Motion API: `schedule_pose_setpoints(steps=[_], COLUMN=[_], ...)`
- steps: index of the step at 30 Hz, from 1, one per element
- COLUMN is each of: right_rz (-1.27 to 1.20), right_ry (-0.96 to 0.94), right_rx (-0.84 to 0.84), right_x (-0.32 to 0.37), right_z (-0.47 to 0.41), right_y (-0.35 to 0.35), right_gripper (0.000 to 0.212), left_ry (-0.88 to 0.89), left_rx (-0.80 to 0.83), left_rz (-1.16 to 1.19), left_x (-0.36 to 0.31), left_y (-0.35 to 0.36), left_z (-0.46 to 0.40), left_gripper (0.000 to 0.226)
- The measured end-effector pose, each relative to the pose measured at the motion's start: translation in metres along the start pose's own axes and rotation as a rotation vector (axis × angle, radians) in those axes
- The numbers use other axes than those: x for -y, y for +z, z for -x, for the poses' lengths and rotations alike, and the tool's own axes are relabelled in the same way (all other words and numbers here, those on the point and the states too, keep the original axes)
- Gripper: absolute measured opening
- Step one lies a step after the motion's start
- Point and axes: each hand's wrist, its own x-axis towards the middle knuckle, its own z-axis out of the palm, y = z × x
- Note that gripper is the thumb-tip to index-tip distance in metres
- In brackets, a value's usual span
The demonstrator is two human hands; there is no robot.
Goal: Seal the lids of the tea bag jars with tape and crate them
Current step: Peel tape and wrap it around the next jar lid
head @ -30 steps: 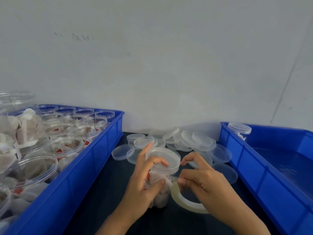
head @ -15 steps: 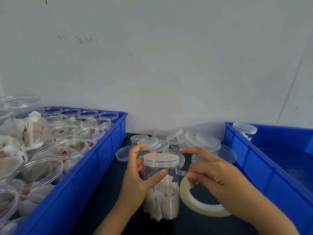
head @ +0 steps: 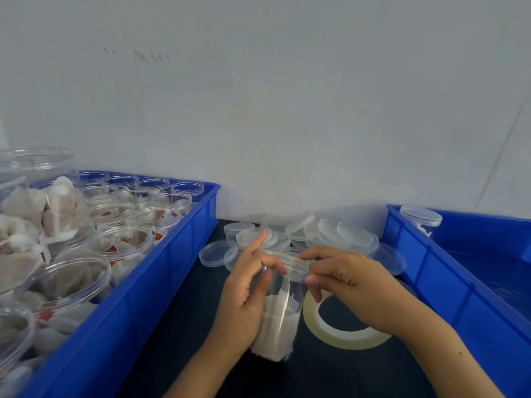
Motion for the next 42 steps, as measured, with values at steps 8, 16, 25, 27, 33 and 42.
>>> schedule_pose_setpoints(steps=[8,16,25,27,33,42], right_rz=[0.062,0.17,0.265,0.276,0.309,0.345], right_ry=[0.028,0.071,0.124,0.136,0.207,0.235], right_rx=[-0.024,-0.059,-0.152,-0.162,-0.151,-0.127], right_x=[0.007,0.024,0.034,0.035,0.036,0.045], right_z=[0.002,0.002,0.004,0.004,0.001,-0.003], right_y=[-0.001,0.001,0.009,0.01,0.013,0.012], right_gripper=[0.035,0.041,0.046,0.046,0.032,0.03], left_ry=[-0.012,0.001,0.018,0.029,0.023,0.039], left_rx=[-0.027,-0.11,-0.15,-0.151,-0.165,-0.183], left_rz=[-0.068,0.075,-0.038,-0.056,-0.097,-0.156], left_x=[-0.008,-0.013,-0.016,-0.016,-0.017,-0.013], left_y=[0.004,0.008,0.013,0.014,0.016,0.017], left_z=[0.001,0.005,0.004,0.003,0.004,0.002], left_gripper=[0.03,0.024,0.029,0.031,0.027,0.013])
